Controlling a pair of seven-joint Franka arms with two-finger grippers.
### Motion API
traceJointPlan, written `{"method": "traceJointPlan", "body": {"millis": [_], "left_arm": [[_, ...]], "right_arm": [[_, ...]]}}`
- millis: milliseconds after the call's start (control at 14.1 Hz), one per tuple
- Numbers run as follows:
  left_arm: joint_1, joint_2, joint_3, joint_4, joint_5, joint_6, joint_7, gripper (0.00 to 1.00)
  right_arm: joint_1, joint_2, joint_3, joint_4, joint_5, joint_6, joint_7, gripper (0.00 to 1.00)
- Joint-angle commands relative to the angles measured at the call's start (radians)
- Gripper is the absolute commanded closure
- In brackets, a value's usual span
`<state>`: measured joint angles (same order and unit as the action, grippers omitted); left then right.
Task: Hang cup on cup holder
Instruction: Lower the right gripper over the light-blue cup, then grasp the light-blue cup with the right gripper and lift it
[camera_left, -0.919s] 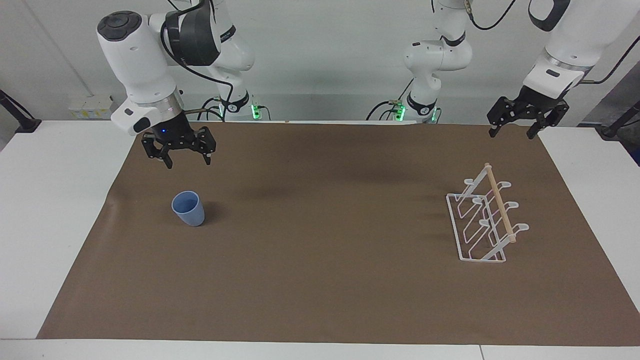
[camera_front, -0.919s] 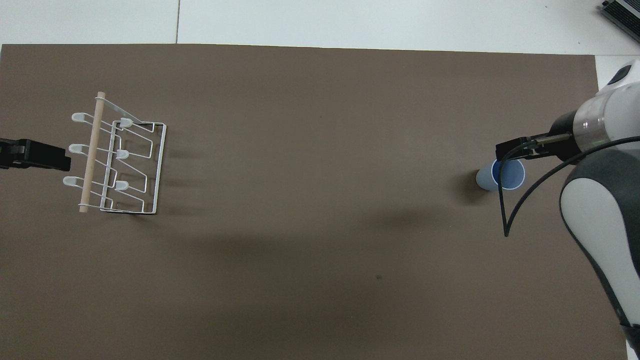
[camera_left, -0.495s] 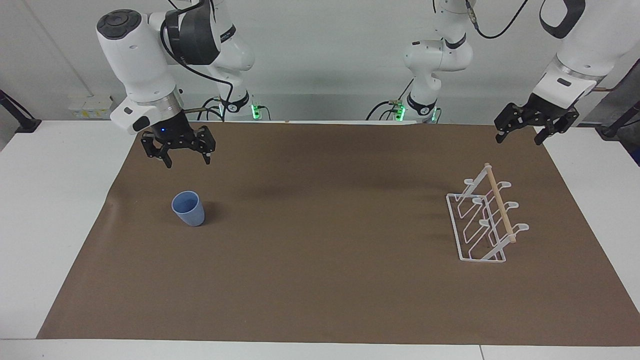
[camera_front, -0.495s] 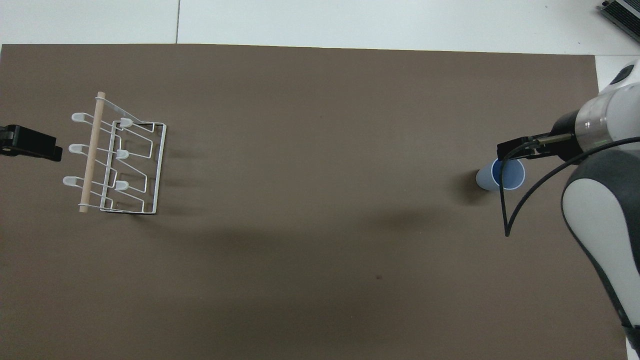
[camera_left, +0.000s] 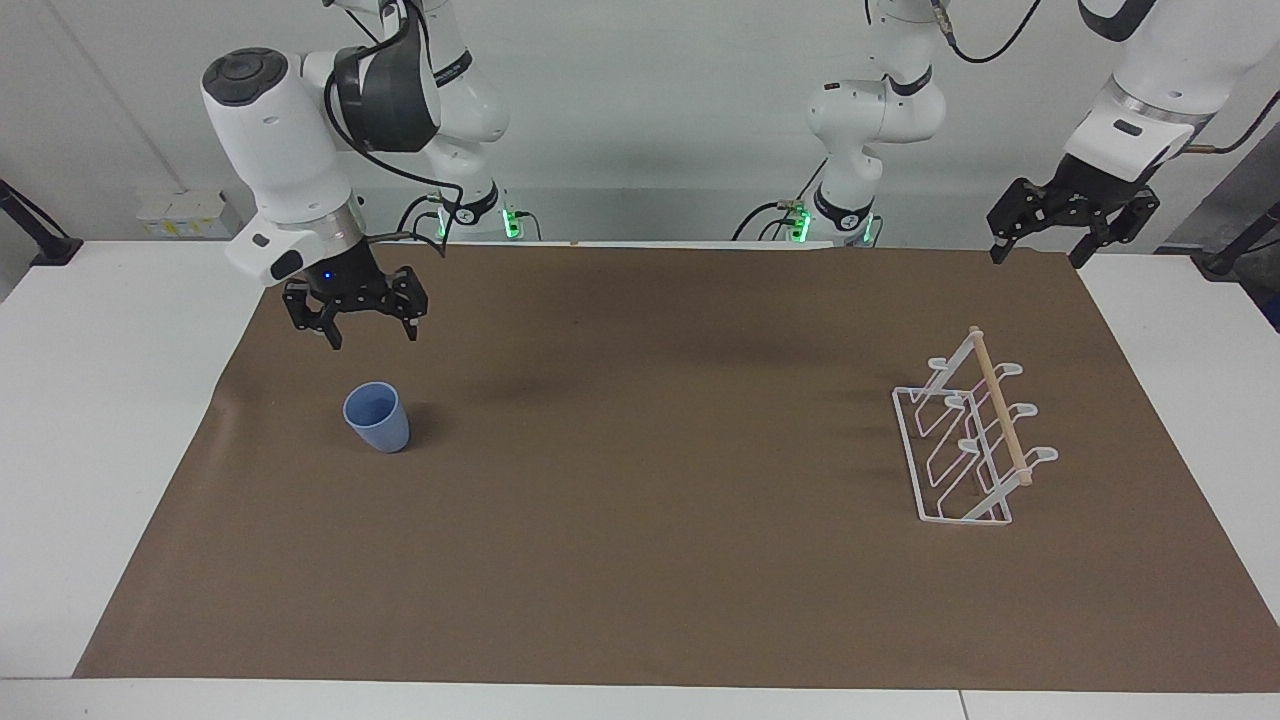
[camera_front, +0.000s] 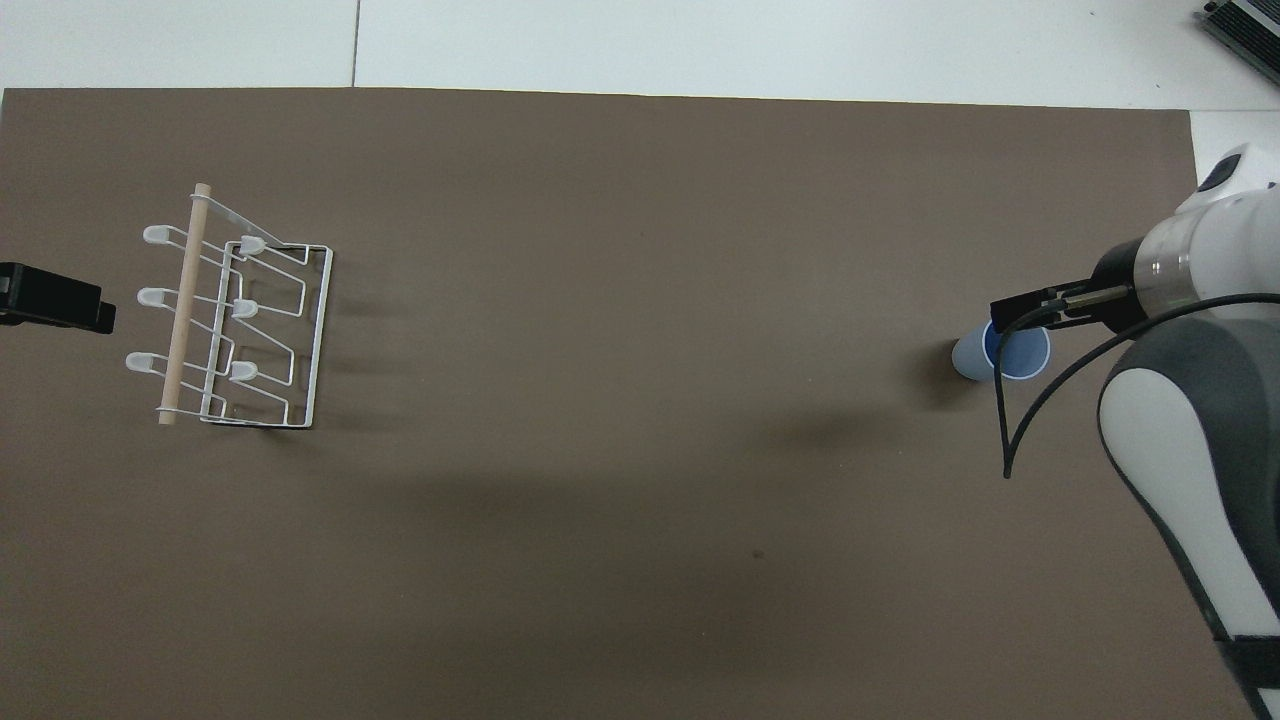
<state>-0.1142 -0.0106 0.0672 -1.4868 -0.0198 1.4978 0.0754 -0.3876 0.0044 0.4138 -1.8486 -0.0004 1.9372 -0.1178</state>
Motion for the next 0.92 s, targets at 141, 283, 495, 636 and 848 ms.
{"method": "traceJointPlan", "body": {"millis": [141, 283, 495, 636, 848], "left_arm": [[-0.013, -0.017, 0.014, -0.038, 0.012, 0.032, 0.004, 0.0], [-0.015, -0.017, 0.016, -0.039, 0.017, 0.033, 0.003, 0.0], [-0.019, -0.034, 0.014, -0.081, 0.032, 0.074, 0.006, 0.0], [-0.019, -0.042, 0.014, -0.093, 0.034, 0.082, 0.001, 0.0], [-0.015, -0.042, 0.013, -0.093, 0.034, 0.084, 0.001, 0.0]], "right_arm": [[-0.023, -0.012, 0.005, -0.174, 0.014, 0.185, -0.033, 0.0], [-0.02, 0.038, 0.005, -0.176, 0.014, 0.242, -0.026, 0.0], [-0.019, 0.095, 0.005, -0.187, 0.014, 0.347, -0.028, 0.0], [-0.02, 0.124, 0.005, -0.193, 0.013, 0.379, -0.025, 0.0], [-0.014, 0.146, 0.005, -0.23, 0.013, 0.446, -0.013, 0.0]]}}
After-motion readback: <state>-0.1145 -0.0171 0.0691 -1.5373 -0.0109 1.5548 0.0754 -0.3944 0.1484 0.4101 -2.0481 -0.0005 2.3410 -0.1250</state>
